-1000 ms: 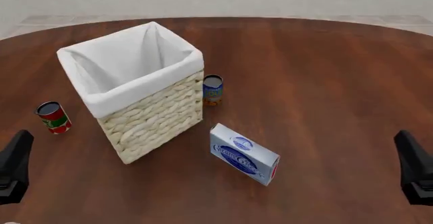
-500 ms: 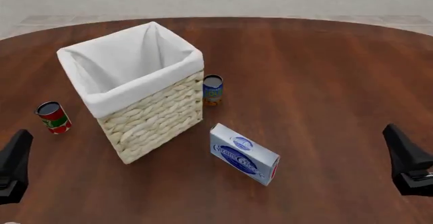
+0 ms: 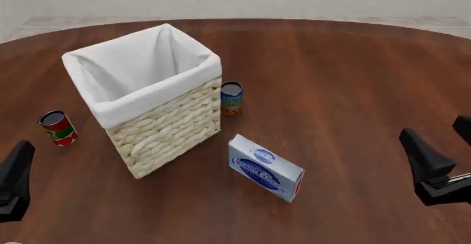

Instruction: Pick up the cream cheese box, and put it in the basket.

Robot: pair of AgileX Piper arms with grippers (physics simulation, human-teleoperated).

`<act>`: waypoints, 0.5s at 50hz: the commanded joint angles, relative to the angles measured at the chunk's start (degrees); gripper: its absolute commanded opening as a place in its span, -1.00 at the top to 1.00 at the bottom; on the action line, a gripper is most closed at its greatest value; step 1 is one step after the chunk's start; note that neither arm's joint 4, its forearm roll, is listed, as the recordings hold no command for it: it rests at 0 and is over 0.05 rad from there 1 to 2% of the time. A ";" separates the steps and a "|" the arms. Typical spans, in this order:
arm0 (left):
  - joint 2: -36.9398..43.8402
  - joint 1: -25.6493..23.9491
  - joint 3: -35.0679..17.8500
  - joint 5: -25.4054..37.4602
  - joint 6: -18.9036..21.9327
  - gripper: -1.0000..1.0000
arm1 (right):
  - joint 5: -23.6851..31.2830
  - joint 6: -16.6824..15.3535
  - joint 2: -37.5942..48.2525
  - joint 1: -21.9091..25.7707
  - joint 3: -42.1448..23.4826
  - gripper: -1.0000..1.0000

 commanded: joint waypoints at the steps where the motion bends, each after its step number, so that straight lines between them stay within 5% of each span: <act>1: -0.01 -0.08 0.01 -0.04 0.04 -1.00 | -0.82 -3.54 4.56 4.08 -1.42 -1.00; 25: -0.01 -0.71 -0.07 -0.26 -0.05 -1.00 | 2.12 -8.15 15.68 11.41 -8.61 -1.00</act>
